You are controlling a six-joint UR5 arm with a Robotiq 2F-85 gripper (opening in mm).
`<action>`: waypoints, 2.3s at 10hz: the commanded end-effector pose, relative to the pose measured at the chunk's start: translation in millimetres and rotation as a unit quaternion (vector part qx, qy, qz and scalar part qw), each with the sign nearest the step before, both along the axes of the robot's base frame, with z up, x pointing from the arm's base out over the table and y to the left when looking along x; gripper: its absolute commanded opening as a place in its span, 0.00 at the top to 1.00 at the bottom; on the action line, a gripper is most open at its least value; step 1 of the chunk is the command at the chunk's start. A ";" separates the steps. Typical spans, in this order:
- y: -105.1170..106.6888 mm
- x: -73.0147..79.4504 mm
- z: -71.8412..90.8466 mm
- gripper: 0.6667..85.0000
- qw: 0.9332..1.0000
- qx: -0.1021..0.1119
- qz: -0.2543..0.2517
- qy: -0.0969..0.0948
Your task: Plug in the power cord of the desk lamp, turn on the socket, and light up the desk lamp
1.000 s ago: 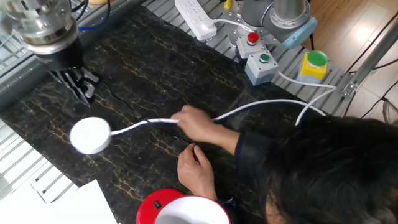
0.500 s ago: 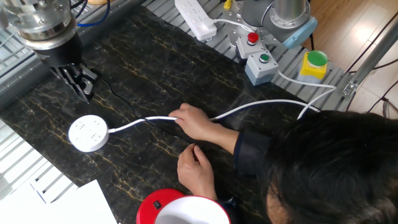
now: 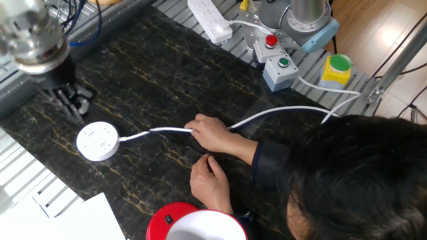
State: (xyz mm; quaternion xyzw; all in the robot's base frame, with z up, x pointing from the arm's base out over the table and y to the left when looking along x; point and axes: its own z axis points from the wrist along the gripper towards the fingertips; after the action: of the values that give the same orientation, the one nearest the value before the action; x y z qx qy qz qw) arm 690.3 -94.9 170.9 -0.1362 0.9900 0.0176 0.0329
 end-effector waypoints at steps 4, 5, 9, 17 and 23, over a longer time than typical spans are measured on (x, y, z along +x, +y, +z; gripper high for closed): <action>-15.2 18.0 -28.9 1.00 1.000 -0.013 0.003 -0.012; -19.5 10.5 -29.5 1.00 1.000 -0.021 -0.012 0.003; -19.5 2.4 -29.8 1.00 0.996 -0.018 -0.080 0.020; -23.5 25.3 -97.6 1.00 0.996 0.005 -0.080 0.032; -21.4 18.7 -116.0 1.00 0.996 0.009 -0.080 0.034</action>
State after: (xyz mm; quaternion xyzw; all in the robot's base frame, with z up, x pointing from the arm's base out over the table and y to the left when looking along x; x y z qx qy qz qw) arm 709.8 -118.4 59.7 -0.0582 0.9981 0.0215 -0.0001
